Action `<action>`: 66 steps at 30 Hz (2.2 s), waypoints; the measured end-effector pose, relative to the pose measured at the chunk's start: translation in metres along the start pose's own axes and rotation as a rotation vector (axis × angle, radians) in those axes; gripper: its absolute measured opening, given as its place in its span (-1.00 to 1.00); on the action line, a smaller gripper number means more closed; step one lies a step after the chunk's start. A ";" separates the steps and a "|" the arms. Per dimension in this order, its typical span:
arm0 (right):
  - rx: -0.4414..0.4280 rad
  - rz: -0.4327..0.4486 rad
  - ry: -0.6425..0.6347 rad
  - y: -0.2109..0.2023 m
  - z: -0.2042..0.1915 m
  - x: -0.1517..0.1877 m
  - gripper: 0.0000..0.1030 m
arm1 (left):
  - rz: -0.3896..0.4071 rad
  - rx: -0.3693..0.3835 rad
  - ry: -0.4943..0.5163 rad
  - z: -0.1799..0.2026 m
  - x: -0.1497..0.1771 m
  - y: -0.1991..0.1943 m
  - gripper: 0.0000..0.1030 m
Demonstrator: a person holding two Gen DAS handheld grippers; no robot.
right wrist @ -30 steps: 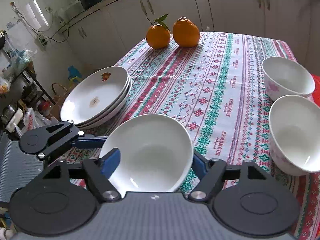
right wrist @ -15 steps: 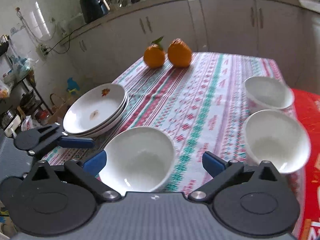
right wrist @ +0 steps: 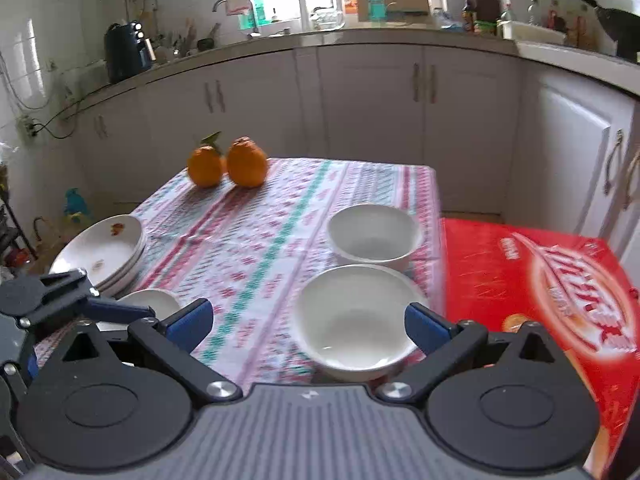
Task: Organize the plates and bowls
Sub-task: 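Carry the held bowl with both grippers toward another white bowl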
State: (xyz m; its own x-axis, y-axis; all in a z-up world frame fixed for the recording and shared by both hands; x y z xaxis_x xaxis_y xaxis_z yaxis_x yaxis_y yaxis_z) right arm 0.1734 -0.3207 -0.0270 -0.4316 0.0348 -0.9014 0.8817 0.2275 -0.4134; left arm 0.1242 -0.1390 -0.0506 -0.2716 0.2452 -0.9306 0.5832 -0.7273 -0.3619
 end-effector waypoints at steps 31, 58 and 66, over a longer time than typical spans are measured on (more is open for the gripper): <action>-0.162 -0.161 0.018 0.098 0.066 0.020 0.92 | -0.078 -0.215 -0.015 0.021 0.017 0.112 0.99; -0.214 -0.215 0.044 0.107 0.069 0.017 0.32 | -0.071 -0.260 -0.016 0.015 0.017 0.122 0.66; -0.210 -0.214 0.067 0.096 0.065 0.013 0.33 | -0.082 -0.230 -0.004 0.014 0.008 0.111 0.66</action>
State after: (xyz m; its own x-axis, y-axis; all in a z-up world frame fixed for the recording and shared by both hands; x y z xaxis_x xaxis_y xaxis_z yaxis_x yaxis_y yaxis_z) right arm 0.2650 -0.3615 -0.0864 -0.6213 0.0270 -0.7831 0.7136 0.4324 -0.5512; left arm 0.1762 -0.2268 -0.0981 -0.3279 0.2948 -0.8976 0.7177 -0.5401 -0.4396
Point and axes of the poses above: each gripper's, at about its wrist camera, not at the fingertips, and y roughly the way its jaws point, z to its right, x to its underside, the point moved 3 cm from there along y, roughly the way its jaws point, and after that the axes turned 13 degrees about z, right-handed, at the moved point
